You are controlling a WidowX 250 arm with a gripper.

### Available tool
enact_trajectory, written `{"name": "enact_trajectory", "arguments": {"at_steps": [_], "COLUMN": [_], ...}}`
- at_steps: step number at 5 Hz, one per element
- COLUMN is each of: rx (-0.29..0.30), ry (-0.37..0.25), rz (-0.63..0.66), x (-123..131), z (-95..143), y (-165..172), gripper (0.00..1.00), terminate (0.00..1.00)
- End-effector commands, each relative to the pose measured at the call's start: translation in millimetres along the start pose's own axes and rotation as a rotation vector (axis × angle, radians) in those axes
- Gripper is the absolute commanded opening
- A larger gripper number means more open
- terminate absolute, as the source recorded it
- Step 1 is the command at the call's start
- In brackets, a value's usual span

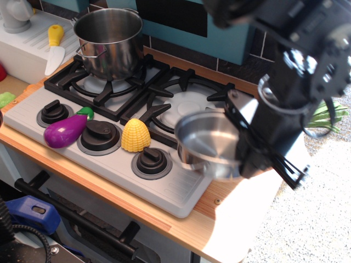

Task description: Put pot or pan on stove

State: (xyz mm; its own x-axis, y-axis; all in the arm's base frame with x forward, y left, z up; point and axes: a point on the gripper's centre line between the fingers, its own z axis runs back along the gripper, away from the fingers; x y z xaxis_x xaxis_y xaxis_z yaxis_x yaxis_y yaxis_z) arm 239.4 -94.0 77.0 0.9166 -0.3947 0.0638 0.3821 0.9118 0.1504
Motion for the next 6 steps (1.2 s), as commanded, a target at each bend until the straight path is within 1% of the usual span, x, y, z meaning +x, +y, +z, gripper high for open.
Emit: {"name": "enact_trajectory", "arguments": {"at_steps": [1,2,3,4,5,6], "rx": [0.039,0.079,0.094,0.139,0.169,0.144], "ry": [-0.060,-0.103,-0.157,-0.212,-0.263,-0.298], "rz": [-0.087,-0.164,-0.203,-0.261,-0.281,-0.274], "x": [4,9,20,26,29,34], "z": [13,10,4,-4,-12,-18], "y": [35,57,79,94,107,116], "gripper": [0.00,0.00,0.00,0.00,0.00,1.00], "terminate": [0.00,0.00,0.00,0.00,0.00,1.00]}}
